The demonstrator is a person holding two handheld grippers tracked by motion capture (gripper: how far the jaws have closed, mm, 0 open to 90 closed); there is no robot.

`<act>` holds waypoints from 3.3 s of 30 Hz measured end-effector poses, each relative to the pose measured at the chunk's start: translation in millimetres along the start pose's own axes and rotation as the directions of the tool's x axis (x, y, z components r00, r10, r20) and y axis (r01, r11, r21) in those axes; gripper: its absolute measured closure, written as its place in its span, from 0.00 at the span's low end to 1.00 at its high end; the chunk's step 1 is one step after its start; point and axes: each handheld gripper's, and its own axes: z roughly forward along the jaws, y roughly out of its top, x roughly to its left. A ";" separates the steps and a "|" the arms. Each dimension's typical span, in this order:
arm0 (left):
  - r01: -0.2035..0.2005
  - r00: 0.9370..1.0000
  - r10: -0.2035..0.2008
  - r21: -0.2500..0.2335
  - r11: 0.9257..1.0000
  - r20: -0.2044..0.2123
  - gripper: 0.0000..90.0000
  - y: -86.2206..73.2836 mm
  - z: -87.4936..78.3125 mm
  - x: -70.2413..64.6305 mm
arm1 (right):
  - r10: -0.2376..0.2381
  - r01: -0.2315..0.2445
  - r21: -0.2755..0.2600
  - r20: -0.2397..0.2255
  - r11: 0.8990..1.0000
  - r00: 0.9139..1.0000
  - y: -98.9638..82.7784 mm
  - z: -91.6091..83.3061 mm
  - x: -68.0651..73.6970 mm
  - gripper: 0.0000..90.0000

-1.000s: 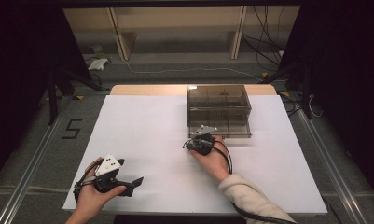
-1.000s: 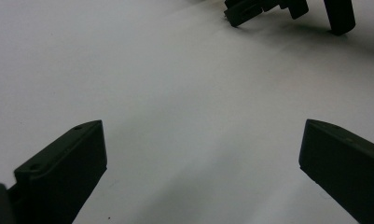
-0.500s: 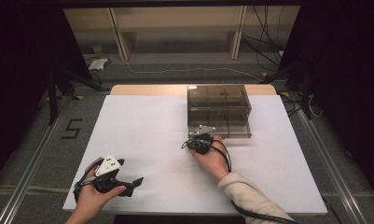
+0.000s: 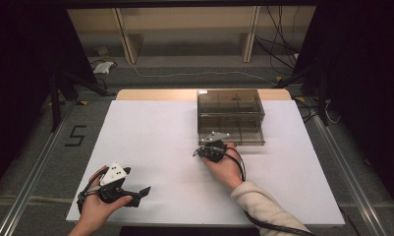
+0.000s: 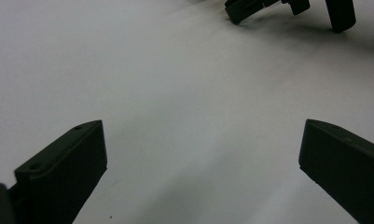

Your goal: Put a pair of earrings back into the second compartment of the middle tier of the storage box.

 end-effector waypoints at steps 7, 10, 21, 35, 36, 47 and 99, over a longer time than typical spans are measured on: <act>-0.001 1.000 0.001 0.001 1.000 -0.001 0.01 -0.1 0.0 -0.1 | -0.001 0.000 -0.011 -0.016 1.000 1.000 0.4 -7.9 0.2 0.90; 0.001 1.000 -0.001 0.000 1.000 -0.001 0.01 -0.1 0.0 -0.1 | 0.000 0.000 -0.013 -0.017 1.000 1.000 0.0 -10.9 -0.5 0.90; 0.003 1.000 -0.003 -0.001 1.000 -0.002 0.01 -0.1 -0.3 -0.4 | 0.000 0.000 -0.025 -0.031 1.000 1.000 0.4 -21.1 -0.1 0.90; 0.003 1.000 -0.003 -0.001 1.000 -0.003 0.01 -0.2 -0.5 -0.5 | -0.012 0.010 -0.037 -0.046 0.999 0.999 -1.0 -33.7 -0.9 0.90; 0.003 1.000 -0.003 -0.001 1.000 -0.003 0.01 -0.2 -0.6 -0.5 | -0.015 0.013 -0.037 -0.047 0.999 0.999 -1.2 -34.9 -1.1 0.90; 0.005 1.000 -0.005 -0.003 1.000 -0.003 0.01 -0.3 -1.1 -0.2 | -0.022 0.020 -0.042 -0.050 0.999 0.998 -2.2 -40.8 -0.4 0.90; 0.007 1.000 -0.007 -0.004 1.000 -0.009 0.01 -0.9 -2.1 -0.3 | 0.015 -0.016 -0.088 -0.013 0.996 1.000 -8.7 -69.1 -18.1 0.90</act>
